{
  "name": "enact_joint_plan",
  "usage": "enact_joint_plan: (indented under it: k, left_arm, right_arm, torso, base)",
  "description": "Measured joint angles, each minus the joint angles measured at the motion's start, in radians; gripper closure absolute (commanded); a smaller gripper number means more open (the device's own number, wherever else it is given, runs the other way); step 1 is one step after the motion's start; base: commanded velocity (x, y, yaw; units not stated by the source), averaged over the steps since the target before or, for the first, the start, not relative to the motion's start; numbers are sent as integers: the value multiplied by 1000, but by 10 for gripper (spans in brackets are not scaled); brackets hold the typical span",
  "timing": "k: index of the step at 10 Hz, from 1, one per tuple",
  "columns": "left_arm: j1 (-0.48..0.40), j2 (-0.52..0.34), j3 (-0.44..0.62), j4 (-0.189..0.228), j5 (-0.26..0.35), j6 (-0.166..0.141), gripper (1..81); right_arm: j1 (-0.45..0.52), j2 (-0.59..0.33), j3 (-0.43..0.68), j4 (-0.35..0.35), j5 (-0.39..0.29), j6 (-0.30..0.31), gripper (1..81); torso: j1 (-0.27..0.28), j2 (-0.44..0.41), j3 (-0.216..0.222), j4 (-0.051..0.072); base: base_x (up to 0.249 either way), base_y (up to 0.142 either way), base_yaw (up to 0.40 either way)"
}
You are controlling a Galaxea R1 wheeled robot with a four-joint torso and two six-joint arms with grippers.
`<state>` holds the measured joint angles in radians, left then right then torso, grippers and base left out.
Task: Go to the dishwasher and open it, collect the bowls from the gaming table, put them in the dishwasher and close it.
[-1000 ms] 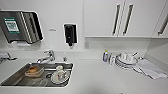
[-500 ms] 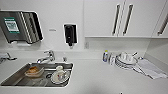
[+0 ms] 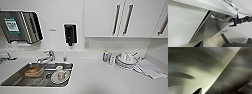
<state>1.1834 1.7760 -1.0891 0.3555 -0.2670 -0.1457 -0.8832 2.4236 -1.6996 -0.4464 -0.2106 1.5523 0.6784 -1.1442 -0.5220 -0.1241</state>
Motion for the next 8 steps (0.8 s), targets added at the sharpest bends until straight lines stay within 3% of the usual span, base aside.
enact_joint_plan:
  k: [5, 8]
  left_arm:
    - [0, 0, 0, 0, 0, 0, 10]
    - [0, 0, -3, 0, 0, 0, 10]
  right_arm:
    - [-11, -24, 11, -45, 20, 1, 10]
    - [-31, -27, 11, -108, 50, 4, 10]
  torso:
    - [0, 0, 0, 0]
    - [1, 0, 0, 0]
  base:
    - [0, 0, 0]
    - [0, 0, 0]
